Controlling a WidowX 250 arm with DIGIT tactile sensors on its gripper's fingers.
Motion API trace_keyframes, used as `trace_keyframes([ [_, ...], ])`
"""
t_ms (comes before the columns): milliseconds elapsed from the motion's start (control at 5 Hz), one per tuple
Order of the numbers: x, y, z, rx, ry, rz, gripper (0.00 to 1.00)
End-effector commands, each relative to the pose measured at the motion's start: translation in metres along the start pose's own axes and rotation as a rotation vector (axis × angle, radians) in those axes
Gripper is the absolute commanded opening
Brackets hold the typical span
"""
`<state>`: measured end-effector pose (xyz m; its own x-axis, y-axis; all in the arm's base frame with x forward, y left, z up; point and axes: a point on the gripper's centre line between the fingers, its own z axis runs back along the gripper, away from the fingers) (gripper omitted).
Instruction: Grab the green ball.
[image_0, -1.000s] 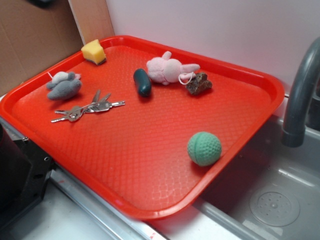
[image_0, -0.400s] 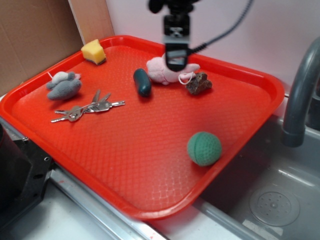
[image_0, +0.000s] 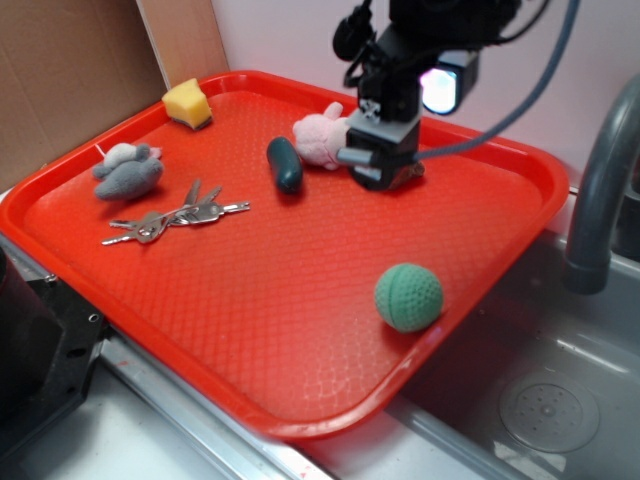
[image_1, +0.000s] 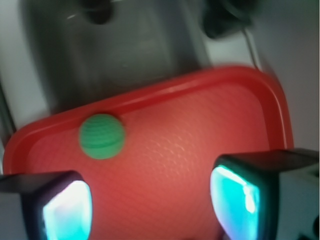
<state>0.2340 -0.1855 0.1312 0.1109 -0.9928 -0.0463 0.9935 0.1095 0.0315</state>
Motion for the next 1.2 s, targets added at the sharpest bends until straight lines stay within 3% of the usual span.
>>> trace_keyframes([
  [0, -0.002, -0.019, 0.018, 0.053, -0.047, -0.012, 1.0],
  [200, -0.002, -0.019, 0.018, 0.053, -0.047, -0.012, 1.0],
  [400, 0.002, -0.033, -0.014, 0.09, -0.071, -0.107, 1.0],
  [600, 0.009, -0.053, -0.044, 0.086, -0.098, -0.146, 1.0],
  [800, 0.009, -0.052, -0.053, 0.106, -0.063, -0.18, 1.0],
  [1000, 0.007, -0.032, -0.074, 0.113, -0.077, -0.218, 1.0],
])
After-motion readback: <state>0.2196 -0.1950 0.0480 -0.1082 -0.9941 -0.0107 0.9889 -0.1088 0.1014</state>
